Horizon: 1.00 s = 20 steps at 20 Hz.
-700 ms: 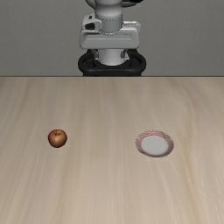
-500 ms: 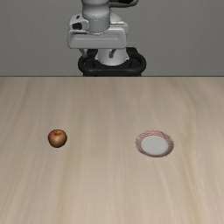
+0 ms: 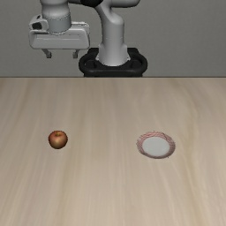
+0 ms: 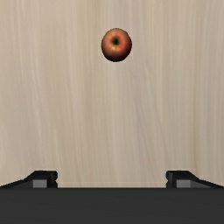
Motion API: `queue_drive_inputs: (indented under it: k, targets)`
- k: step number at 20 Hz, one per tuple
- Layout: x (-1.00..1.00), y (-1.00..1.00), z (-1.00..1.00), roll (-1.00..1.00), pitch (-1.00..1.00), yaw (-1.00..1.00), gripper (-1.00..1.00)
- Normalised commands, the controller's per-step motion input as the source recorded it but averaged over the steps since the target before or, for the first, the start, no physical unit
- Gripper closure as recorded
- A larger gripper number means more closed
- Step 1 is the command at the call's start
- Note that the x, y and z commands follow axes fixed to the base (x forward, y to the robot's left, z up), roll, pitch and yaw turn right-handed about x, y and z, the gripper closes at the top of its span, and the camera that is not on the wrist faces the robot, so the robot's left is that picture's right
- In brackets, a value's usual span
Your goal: Pick the apple and place it on the plate
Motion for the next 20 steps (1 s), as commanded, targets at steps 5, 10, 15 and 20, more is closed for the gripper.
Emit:
queue_drive_inputs:
  k: [5, 10, 15, 20]
  targets:
    - [0.80, -0.20, 0.00, 0.00, 0.00, 0.00, -1.00]
    - [1.00, 0.00, 0.00, 0.00, 0.00, 0.00, -1.00]
    - [1.00, 0.00, 0.00, 0.00, 0.00, 0.00, -1.00]
    - [0.20, 0.00, -0.40, 0.00, 0.00, 0.00, -1.00]
